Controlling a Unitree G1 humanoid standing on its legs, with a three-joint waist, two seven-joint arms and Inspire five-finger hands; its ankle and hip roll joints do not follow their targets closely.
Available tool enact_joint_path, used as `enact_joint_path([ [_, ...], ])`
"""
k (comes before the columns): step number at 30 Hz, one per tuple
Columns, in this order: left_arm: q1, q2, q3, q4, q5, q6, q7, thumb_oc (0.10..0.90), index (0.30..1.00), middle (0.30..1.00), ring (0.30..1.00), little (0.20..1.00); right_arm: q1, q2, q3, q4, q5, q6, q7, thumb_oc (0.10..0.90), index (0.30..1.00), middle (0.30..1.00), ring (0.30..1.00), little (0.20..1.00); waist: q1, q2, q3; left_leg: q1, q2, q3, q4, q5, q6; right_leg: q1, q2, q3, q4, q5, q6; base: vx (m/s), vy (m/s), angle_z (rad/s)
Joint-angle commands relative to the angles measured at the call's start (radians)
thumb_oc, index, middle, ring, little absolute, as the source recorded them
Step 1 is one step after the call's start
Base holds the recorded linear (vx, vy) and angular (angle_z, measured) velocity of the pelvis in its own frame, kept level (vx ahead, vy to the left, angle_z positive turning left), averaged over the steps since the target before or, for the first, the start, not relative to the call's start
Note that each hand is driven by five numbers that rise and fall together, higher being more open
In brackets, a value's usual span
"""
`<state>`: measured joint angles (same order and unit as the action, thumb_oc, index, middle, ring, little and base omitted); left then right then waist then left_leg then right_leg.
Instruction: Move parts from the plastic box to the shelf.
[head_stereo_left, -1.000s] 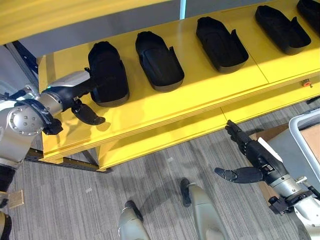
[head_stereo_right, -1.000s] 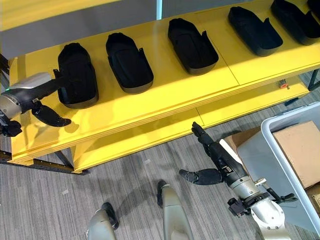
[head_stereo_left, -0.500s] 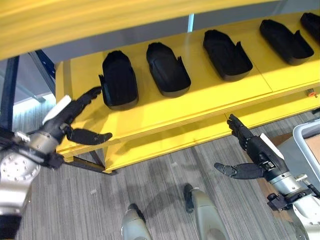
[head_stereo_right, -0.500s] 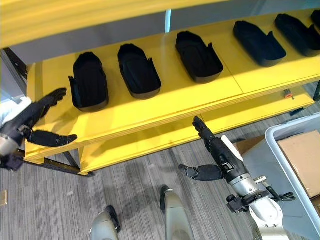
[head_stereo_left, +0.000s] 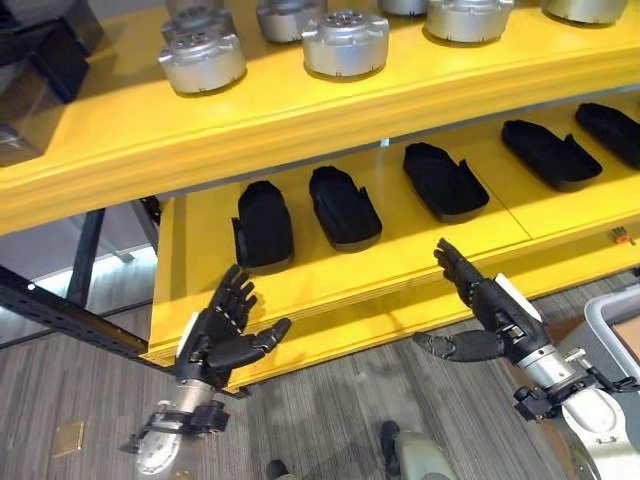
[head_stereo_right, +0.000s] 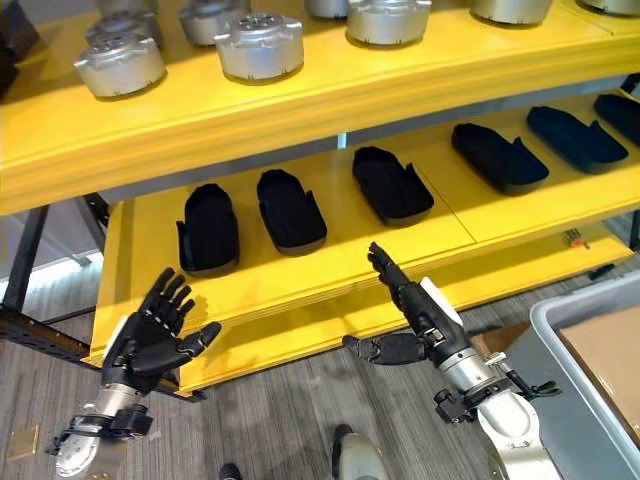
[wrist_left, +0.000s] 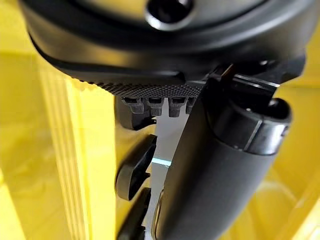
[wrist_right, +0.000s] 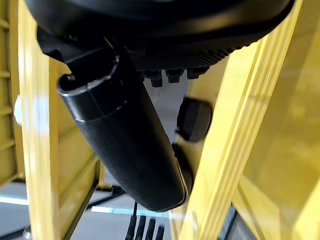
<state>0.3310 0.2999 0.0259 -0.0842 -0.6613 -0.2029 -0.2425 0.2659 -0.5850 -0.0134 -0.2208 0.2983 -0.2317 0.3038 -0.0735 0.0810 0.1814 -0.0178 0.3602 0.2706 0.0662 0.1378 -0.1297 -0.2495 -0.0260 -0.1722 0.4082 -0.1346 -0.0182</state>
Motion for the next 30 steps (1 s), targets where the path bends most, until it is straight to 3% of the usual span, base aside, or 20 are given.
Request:
enact_joint_path([
  [1, -0.041, 0.049, 0.030, -0.075, -0.069, -0.098, -0.023, 0.900, 1.000, 1.000, 1.000, 1.000, -0.014, 0.002, -0.051, -0.075, 0.059, -0.089, -0.031, 0.900, 1.000, 1.000, 1.000, 1.000, -0.021, -0.048, -0.047, -0.060, 0.000, 0.003, -0.029, 0.213, -0.047, 0.181, -0.014, 0.008, -0.206, 0.010, 0.031, 0.06, -0.027, 0.79],
  [3, -0.014, 0.035, 0.011, -0.077, -0.060, -0.091, -0.021, 0.900, 1.000, 1.000, 1.000, 1.000, 0.011, 0.011, -0.049, -0.064, 0.060, -0.079, -0.026, 0.900, 1.000, 1.000, 1.000, 1.000, -0.009, -0.057, -0.050, -0.060, -0.054, -0.010, -0.001, 0.124, 0.001, 0.214, -0.034, -0.013, -0.267, 0.054, 0.039, -0.06, 0.001, 0.50],
  [6, -0.012, 0.025, -0.019, -0.058, -0.055, -0.077, -0.023, 0.900, 1.000, 1.000, 1.000, 1.000, 0.017, 0.029, -0.050, -0.039, 0.064, -0.072, -0.028, 0.900, 1.000, 1.000, 1.000, 1.000, -0.008, -0.080, -0.057, -0.053, -0.141, -0.067, 0.019, 0.007, 0.032, 0.243, -0.069, -0.035, -0.317, 0.091, 0.059, 0.00, 0.066, 0.11],
  [8, -0.005, 0.015, -0.035, -0.051, -0.053, -0.073, -0.022, 0.900, 1.000, 1.000, 1.000, 1.000, 0.020, 0.042, -0.049, -0.036, 0.070, -0.071, -0.030, 0.900, 1.000, 1.000, 1.000, 1.000, -0.009, -0.079, -0.075, -0.023, -0.181, -0.082, -0.031, -0.040, 0.052, 0.246, -0.080, -0.039, -0.328, 0.105, 0.075, 0.04, 0.158, 0.24],
  [13, -0.035, 0.012, -0.103, -0.002, -0.028, -0.083, 0.003, 0.900, 1.000, 1.000, 1.000, 1.000, -0.002, 0.092, 0.001, 0.027, 0.072, -0.064, -0.065, 0.900, 1.000, 1.000, 1.000, 1.000, -0.012, -0.079, -0.116, 0.036, -0.240, -0.062, -0.146, -0.057, 0.083, 0.247, -0.129, -0.025, -0.363, 0.162, 0.130, 0.04, 0.209, 0.05],
  [17, -0.069, 0.016, -0.118, 0.045, 0.015, -0.097, 0.045, 0.900, 1.000, 1.000, 1.000, 1.000, -0.035, 0.108, 0.054, 0.080, 0.057, -0.055, -0.093, 0.900, 1.000, 1.000, 1.000, 1.000, -0.007, -0.089, -0.133, 0.033, -0.265, -0.045, -0.154, -0.080, 0.093, 0.241, -0.157, -0.024, -0.389, 0.195, 0.155, -0.02, 0.121, -0.19],
  [30, -0.093, -0.004, -0.107, 0.107, 0.061, -0.121, 0.115, 0.900, 1.000, 1.000, 1.000, 1.000, -0.080, 0.130, 0.135, 0.135, 0.084, -0.047, -0.117, 0.900, 1.000, 1.000, 1.000, 1.000, 0.004, -0.121, -0.166, 0.058, -0.264, -0.023, -0.154, -0.098, 0.097, 0.264, -0.164, -0.012, -0.434, 0.223, 0.169, 0.01, 0.011, -0.07],
])
